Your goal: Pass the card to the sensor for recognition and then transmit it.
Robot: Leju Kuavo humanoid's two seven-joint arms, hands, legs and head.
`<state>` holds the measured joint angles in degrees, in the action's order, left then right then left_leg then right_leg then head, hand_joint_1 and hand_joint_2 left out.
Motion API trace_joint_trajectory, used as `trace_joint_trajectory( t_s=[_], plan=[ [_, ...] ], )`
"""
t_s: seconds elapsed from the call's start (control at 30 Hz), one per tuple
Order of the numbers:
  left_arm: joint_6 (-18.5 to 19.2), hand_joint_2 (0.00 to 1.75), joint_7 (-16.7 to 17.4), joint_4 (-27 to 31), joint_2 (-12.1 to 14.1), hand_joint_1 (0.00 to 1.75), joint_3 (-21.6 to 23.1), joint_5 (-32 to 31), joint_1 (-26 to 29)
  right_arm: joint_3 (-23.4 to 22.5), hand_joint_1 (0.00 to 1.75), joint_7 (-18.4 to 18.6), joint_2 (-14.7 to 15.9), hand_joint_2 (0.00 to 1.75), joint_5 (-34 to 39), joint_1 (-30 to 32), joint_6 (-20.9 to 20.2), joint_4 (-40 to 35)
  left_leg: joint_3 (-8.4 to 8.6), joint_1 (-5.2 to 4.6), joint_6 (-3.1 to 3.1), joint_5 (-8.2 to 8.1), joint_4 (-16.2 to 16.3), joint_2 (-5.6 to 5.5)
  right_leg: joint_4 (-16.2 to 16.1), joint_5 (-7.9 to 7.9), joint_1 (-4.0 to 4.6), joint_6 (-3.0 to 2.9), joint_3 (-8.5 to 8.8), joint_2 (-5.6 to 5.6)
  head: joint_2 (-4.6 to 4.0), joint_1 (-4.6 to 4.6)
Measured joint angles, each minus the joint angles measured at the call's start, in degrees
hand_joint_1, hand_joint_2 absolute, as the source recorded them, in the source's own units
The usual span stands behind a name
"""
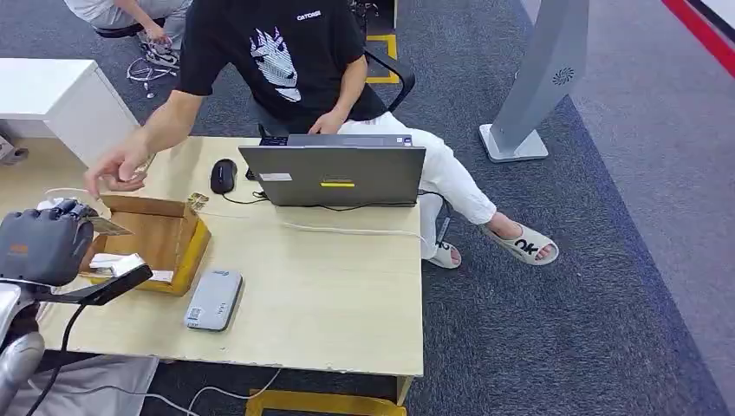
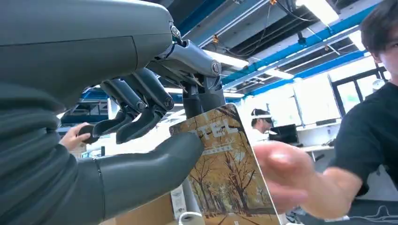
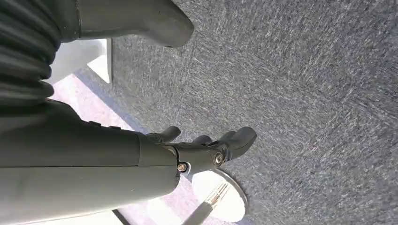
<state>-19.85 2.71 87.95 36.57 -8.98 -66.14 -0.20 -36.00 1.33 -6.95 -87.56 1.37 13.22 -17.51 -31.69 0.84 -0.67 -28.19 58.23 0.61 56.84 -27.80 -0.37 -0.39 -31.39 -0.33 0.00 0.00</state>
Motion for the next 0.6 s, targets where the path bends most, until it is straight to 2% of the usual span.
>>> trace_joint_trajectory(
  t_s=[0.43, 0.6],
  plan=[
    [-0.22, 1.75, 0.0, 0.31, 0.0, 1.75, -0.35, -0.02, -0.11, 0.07, 0.0, 0.0, 0.02, 1.75, 0.0, 0.0, 0.07, 0.17, 0.0, 0.0, 0.0, 0.0, 0.0, 0.03, 0.0, 0.0, 0.0, 0.0, -0.01, 0.02, 0.0, 0.0],
    [-3.17, 1.75, 0.33, 0.33, 0.18, 1.75, -0.87, -1.58, -0.11, 0.24, 0.0, 0.0, 0.18, 1.75, 0.31, -0.12, 0.72, 0.74, -0.02, 0.0, 0.0, 0.0, 0.0, 0.03, 0.01, 0.0, 0.0, 0.0, -0.02, 0.02, 0.0, 0.0]
  ],
)
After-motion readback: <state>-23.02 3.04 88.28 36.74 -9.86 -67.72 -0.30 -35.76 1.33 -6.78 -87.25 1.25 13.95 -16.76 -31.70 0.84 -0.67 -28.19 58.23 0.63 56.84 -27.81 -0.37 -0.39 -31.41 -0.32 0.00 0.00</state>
